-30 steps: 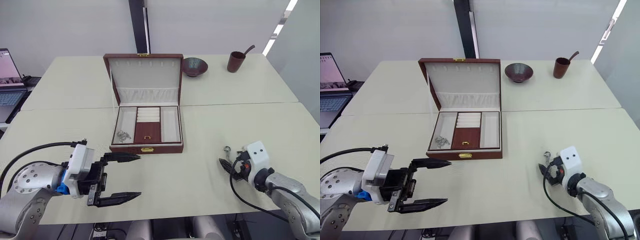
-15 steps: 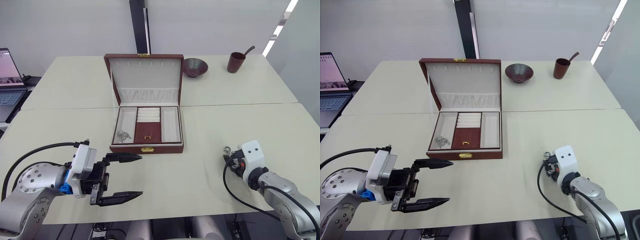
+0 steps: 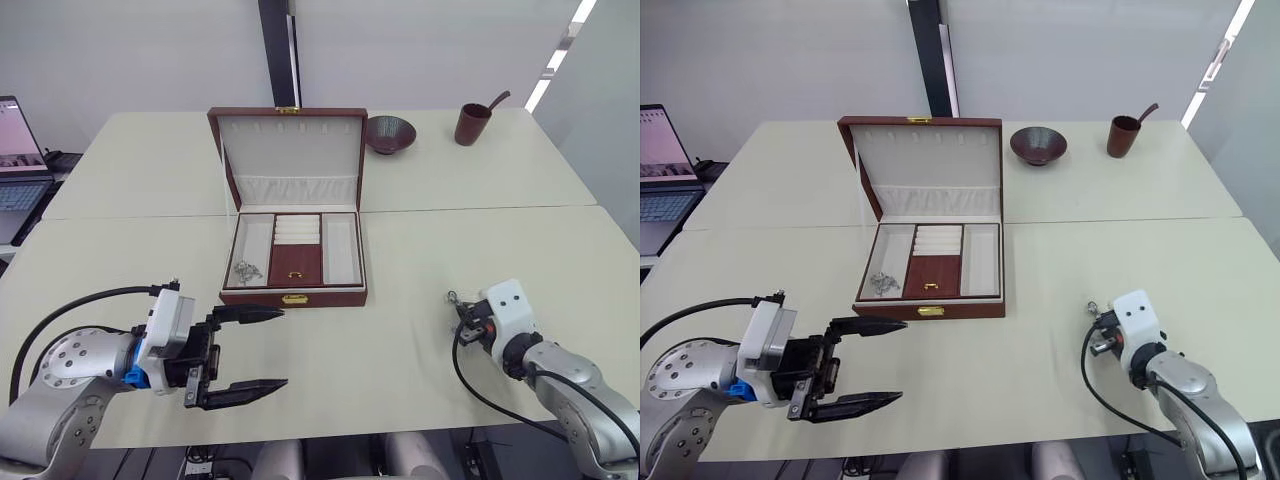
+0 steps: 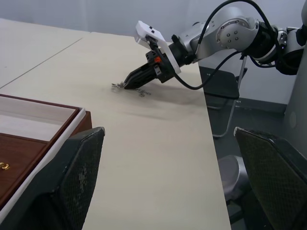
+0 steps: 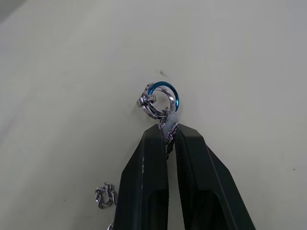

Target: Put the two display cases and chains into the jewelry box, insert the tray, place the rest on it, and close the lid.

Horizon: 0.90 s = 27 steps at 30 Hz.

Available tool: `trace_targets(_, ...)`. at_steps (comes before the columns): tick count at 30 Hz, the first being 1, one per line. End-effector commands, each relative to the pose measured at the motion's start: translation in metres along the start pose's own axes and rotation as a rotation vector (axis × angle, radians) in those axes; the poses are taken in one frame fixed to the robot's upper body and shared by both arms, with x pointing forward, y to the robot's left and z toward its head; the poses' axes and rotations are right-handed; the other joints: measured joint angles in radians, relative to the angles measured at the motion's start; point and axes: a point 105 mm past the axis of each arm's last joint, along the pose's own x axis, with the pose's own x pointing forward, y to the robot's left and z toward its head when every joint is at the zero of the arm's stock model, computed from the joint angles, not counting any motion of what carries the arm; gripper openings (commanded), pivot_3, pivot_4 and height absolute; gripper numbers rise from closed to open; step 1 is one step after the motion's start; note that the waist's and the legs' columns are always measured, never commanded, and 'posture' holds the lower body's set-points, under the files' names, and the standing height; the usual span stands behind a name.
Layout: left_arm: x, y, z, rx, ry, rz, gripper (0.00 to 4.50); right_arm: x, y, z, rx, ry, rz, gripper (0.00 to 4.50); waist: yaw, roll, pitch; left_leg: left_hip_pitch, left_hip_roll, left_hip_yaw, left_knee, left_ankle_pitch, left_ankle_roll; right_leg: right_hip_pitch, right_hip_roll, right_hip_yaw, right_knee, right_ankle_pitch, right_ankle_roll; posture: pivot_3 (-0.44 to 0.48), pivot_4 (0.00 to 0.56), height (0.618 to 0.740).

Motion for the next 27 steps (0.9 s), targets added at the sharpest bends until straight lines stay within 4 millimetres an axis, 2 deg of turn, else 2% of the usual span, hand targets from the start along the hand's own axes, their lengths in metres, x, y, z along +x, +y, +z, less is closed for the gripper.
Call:
trace_targets(1, 0.001, -0.001, 0.004, 0.022, -0.012, 0.003, 4.50, -0.008, 0.002, 0.035, -0.073, -0.142, 0.071, 0.01, 0.000, 0.000, 0.000, 0.000, 0.000, 0.000, 0.000, 0.000, 0.000, 0.000, 0.000, 0.000, 0.000, 0.000, 0.000, 0.000, 0.150, 0.740)
trace_targets(8, -0.004, 0.002, 0.005, -0.032, -0.020, 0.095, 4.50, -0.012, 0.020, 0.103, -0.144, -0.328, 0.316, 0.01, -0.002, 0.001, 0.001, 0.000, 0.000, -0.001, 0.000, 0.000, 0.000, 0.000, 0.000, 0.000, 0.000, 0.000, 0.000, 0.000, 0.150, 0.740)
trace_targets(16, -0.015, 0.014, 0.014, -0.037, -0.070, 0.240, 4.50, -0.005, 0.030, 0.167, -0.231, -0.431, 0.449, 0.01, 0.001, 0.001, 0.001, -0.001, 0.000, -0.002, 0.001, 0.000, 0.000, 0.000, -0.001, -0.001, 0.000, 0.000, 0.000, 0.000, 0.150, 0.740)
trace_targets(21, -0.026, 0.021, 0.015, -0.046, -0.074, 0.326, 4.50, 0.007, 0.044, 0.197, -0.287, -0.455, 0.530, 0.01, 0.000, 0.001, 0.001, -0.001, 0.000, -0.003, 0.000, 0.000, 0.000, 0.000, -0.001, -0.001, 0.000, 0.000, 0.000, 0.000, 0.150, 0.740)
trace_targets(27, -0.031, 0.024, 0.014, -0.047, -0.073, 0.382, 4.50, 0.028, 0.058, 0.211, -0.330, -0.455, 0.584, 0.01, 0.000, 0.001, 0.001, -0.001, 0.000, -0.003, 0.000, 0.000, 0.000, -0.001, -0.001, -0.001, 0.001, 0.000, 0.000, 0.000, 0.150, 0.740)
